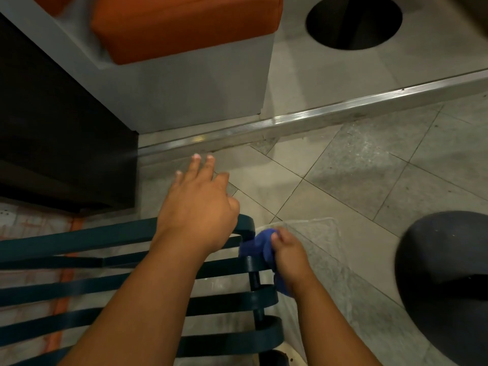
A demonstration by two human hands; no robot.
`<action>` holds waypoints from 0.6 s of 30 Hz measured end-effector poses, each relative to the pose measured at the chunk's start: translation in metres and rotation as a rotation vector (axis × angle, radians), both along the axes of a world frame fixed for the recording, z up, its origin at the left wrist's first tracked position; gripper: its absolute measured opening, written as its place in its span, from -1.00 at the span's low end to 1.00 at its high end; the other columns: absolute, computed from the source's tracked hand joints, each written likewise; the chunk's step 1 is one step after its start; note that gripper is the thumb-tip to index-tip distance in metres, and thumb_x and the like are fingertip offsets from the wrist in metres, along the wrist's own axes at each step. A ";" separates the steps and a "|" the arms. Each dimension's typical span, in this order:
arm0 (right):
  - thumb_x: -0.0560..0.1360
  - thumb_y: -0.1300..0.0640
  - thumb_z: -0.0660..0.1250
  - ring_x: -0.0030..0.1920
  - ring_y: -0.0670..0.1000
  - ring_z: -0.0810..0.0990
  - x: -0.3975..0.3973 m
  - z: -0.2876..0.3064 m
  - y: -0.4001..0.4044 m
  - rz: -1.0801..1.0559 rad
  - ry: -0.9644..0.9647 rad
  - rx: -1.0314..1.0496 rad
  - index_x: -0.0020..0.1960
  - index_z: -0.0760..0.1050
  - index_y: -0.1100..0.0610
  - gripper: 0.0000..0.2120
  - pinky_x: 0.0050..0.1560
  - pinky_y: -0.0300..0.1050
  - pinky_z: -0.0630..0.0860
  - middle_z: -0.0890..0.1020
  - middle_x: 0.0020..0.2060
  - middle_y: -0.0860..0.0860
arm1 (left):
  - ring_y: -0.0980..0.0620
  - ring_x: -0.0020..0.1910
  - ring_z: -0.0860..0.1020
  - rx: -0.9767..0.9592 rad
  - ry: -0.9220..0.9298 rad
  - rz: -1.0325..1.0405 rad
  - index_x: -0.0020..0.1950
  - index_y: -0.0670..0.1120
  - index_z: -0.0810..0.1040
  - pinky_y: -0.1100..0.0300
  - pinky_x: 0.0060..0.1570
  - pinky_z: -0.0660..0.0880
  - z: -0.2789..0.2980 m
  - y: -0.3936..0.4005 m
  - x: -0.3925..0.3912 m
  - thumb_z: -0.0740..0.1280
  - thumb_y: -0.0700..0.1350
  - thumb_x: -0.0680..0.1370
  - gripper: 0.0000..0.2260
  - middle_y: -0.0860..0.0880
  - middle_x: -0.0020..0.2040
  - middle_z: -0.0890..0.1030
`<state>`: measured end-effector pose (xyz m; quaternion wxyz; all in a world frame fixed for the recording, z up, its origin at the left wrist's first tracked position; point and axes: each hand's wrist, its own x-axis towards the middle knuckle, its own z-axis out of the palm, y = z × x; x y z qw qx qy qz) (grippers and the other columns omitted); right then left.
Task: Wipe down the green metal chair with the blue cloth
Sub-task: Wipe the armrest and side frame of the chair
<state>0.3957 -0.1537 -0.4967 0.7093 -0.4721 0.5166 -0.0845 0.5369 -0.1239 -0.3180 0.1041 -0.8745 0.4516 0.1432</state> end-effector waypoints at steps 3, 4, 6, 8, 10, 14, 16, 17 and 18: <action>0.64 0.17 0.08 0.06 0.08 0.61 0.009 0.028 -0.010 -0.290 -0.175 -0.003 0.05 0.51 0.13 -0.78 0.04 -0.06 0.54 0.64 -0.02 0.10 | 0.10 -0.07 0.52 -0.104 0.026 0.014 0.03 0.08 0.56 0.24 -0.28 0.39 0.005 0.005 -0.005 0.10 0.13 0.61 -0.73 0.03 -0.01 0.58; 0.63 0.22 0.07 0.09 0.01 0.61 0.012 0.041 -0.010 -0.262 -0.327 0.000 0.09 0.52 0.15 -0.76 0.07 -0.12 0.55 0.65 0.03 0.05 | 0.14 -0.26 0.47 -0.116 -0.002 -0.012 -0.11 0.07 0.55 0.26 -0.41 0.29 0.007 0.008 -0.007 0.12 0.17 0.59 -0.71 0.07 -0.20 0.55; 0.62 0.24 0.08 0.17 -0.05 0.59 0.016 0.053 -0.004 -0.123 -0.518 -0.010 0.14 0.54 0.17 -0.73 0.19 -0.16 0.52 0.64 0.14 0.03 | 0.15 -0.35 0.42 -0.179 -0.022 -0.076 -0.21 0.06 0.53 0.26 -0.46 0.26 0.006 0.015 -0.007 0.15 0.22 0.56 -0.68 0.09 -0.31 0.49; 0.63 0.21 0.07 0.10 -0.04 0.62 0.019 0.040 -0.001 -0.011 -0.526 -0.002 0.16 0.54 0.19 -0.71 0.11 -0.20 0.54 0.65 0.13 0.04 | 0.17 -0.34 0.41 -0.238 0.007 -0.121 -0.22 0.09 0.54 0.30 -0.45 0.26 0.006 0.020 -0.004 0.19 0.26 0.51 -0.70 0.14 -0.30 0.48; 0.64 0.16 0.06 -0.09 0.01 0.65 0.022 0.018 -0.009 0.053 -0.438 0.079 0.15 0.57 0.14 -0.69 -0.01 -0.20 0.55 0.67 0.03 0.06 | 0.18 -0.36 0.38 -0.263 0.018 -0.133 -0.23 0.11 0.55 0.32 -0.46 0.18 0.007 0.020 -0.003 0.23 0.26 0.46 -0.73 0.16 -0.33 0.46; 0.57 0.22 0.17 -0.14 0.04 0.62 0.036 -0.019 -0.039 0.275 -0.194 0.212 -0.06 0.64 0.05 -0.73 -0.03 -0.06 0.55 0.68 -0.24 0.02 | 0.19 -0.39 0.38 -0.254 -0.013 -0.120 -0.28 0.09 0.52 0.31 -0.47 0.14 0.002 0.015 -0.003 0.28 0.23 0.44 -0.75 0.14 -0.35 0.46; 0.55 0.27 0.16 -0.31 0.01 0.55 0.047 -0.039 -0.048 0.387 -0.030 0.271 -0.20 0.61 0.05 -0.69 -0.23 -0.09 0.49 0.61 -0.38 0.04 | 0.19 -0.43 0.38 -0.253 -0.014 -0.123 -0.34 0.09 0.50 0.33 -0.49 0.13 0.000 0.015 -0.003 0.29 0.22 0.39 -0.75 0.14 -0.38 0.46; 0.54 0.27 0.15 -0.32 0.06 0.52 0.053 -0.045 -0.050 0.434 0.043 0.271 -0.26 0.60 0.05 -0.67 -0.24 -0.05 0.48 0.58 -0.36 0.10 | 0.19 -0.44 0.38 -0.253 -0.009 -0.118 -0.37 0.08 0.48 0.34 -0.50 0.11 0.000 0.014 -0.003 0.28 0.23 0.37 -0.75 0.15 -0.40 0.46; 0.54 0.26 0.15 -0.25 0.13 0.54 0.058 -0.051 -0.053 0.493 0.092 0.247 -0.28 0.59 0.06 -0.67 -0.16 0.02 0.53 0.59 -0.29 0.14 | 0.19 -0.44 0.38 -0.245 -0.005 -0.108 -0.38 0.08 0.47 0.34 -0.49 0.11 0.000 0.014 -0.003 0.26 0.23 0.36 -0.74 0.15 -0.40 0.46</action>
